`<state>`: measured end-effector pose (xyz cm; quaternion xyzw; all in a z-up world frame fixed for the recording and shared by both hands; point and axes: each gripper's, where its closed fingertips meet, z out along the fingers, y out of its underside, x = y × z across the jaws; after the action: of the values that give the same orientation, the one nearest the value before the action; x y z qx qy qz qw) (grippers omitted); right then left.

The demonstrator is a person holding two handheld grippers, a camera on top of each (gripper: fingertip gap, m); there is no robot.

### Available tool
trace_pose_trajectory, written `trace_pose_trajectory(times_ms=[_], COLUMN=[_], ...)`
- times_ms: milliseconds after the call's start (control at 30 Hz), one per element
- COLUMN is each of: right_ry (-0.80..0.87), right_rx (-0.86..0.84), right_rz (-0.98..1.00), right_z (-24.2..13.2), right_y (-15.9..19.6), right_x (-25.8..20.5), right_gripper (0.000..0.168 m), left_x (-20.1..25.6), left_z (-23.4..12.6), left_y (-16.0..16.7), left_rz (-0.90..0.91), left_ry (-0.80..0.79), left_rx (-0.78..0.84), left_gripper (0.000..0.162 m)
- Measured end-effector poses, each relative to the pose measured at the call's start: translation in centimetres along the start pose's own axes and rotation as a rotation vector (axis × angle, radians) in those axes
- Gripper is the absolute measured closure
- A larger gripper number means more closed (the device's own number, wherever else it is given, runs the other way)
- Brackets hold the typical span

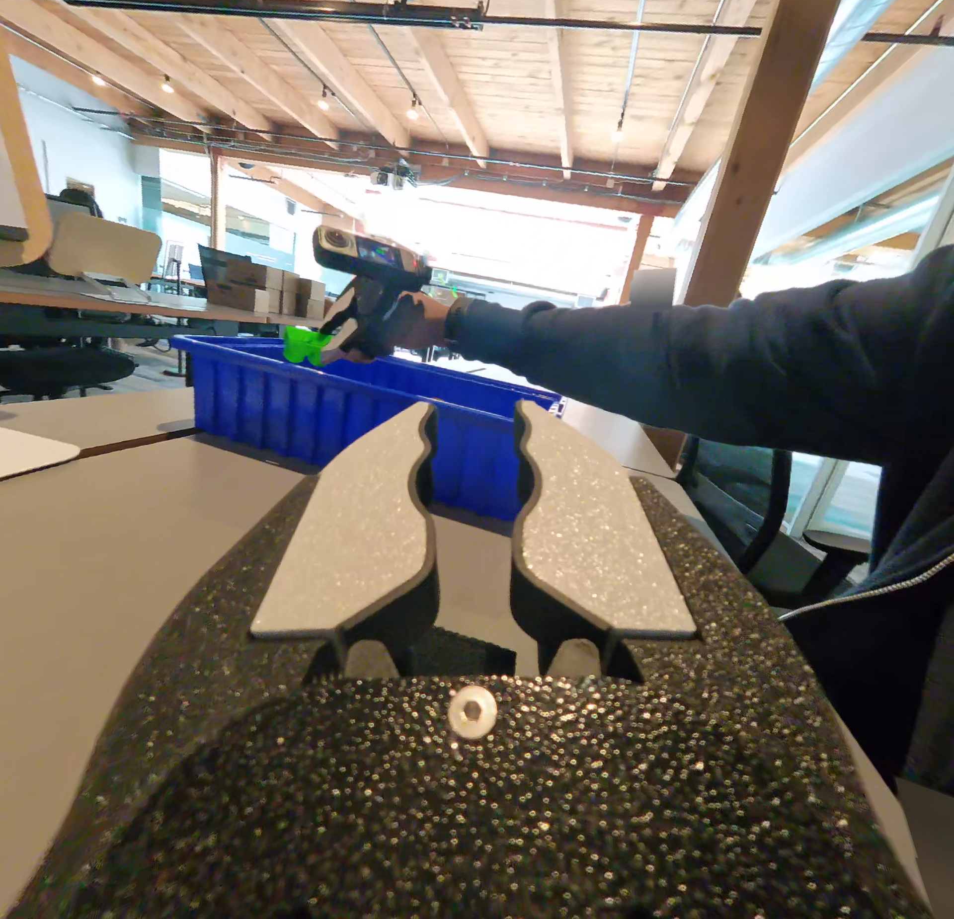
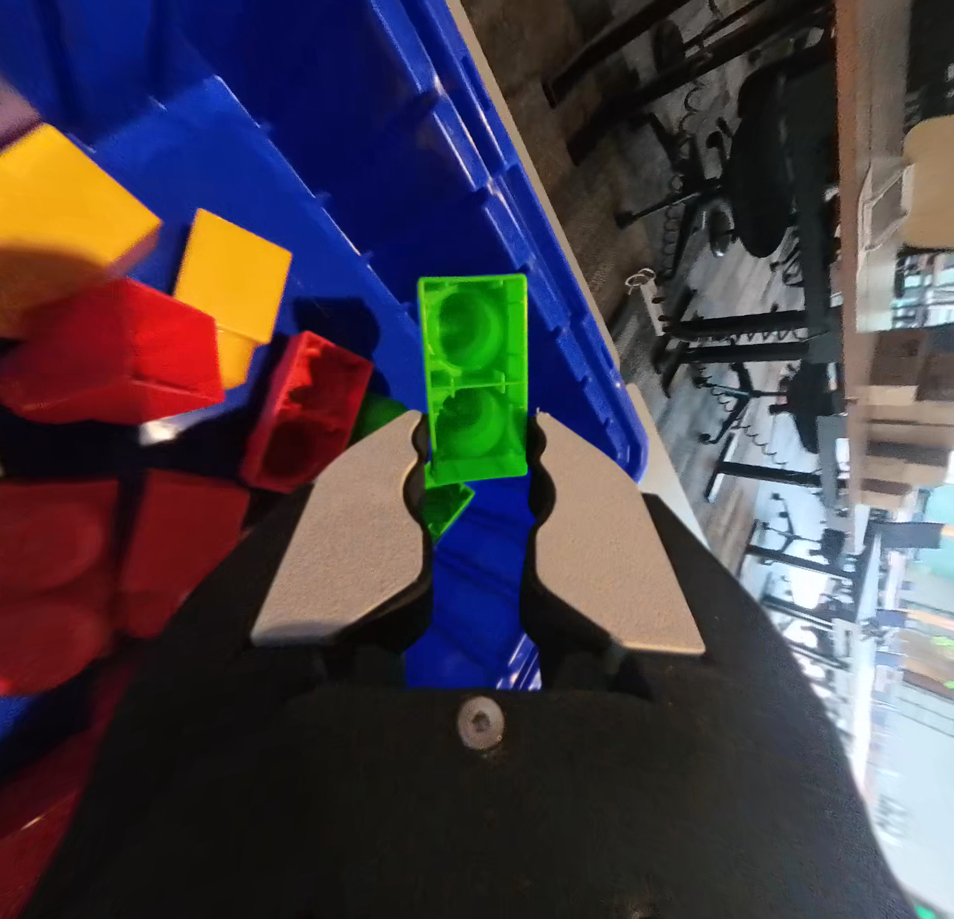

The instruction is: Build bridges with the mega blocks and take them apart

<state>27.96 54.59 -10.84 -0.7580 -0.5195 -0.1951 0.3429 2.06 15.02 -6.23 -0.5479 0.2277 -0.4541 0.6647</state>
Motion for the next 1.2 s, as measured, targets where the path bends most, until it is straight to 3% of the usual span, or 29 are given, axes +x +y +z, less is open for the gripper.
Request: trace_pose_trajectory(times_ms=[267,400,533,633,833,933,1033,1200], right_ry=[-0.062,-0.064,-0.023,-0.02,-0.269,-0.401,-0.565,-0.717], right_rx=[-0.121,-0.09,-0.01,0.16,0.694,0.861,0.918,0.852], right_rz=[-0.085,-0.045,-0.034,-0.014,0.111,0.126,0.134,0.134], right_z=[4.0,3.3,-0.7,-7.2,-26.6,-32.8,-34.6,-30.9], right_y=[1.9,1.9,0.4,-3.3,-12.6,-15.2,-16.5,-16.8], right_x=[-0.9,-0.7,-0.4,-2.3,-13.6,-21.1,-28.7,-37.4], right_gripper=[0.13,0.104,0.098,0.097,0.1,0.1,0.1,0.106], left_x=[-0.9,-0.6,-0.2,-0.1,-0.5,-0.6,-0.4,-1.1], left_z=[-0.5,-0.4,-0.5,-0.6,-1.5,-3.0,-5.9,-14.8], left_y=[-0.4,-0.7,-1.2,-1.9,-4.2,-5.7,-8.2,-14.5], left_rz=[-0.022,-0.032,-0.02,0.022,0.199,0.282,0.355,0.474], left_ry=[-0.021,-0.008,-0.005,-0.028,-0.171,-0.279,-0.396,-0.623], left_rx=[0.018,0.029,0.037,0.042,0.033,0.013,-0.047,-0.284], left_gripper=[0.137,0.137,0.137,0.136,0.128,0.125,0.124,0.121])
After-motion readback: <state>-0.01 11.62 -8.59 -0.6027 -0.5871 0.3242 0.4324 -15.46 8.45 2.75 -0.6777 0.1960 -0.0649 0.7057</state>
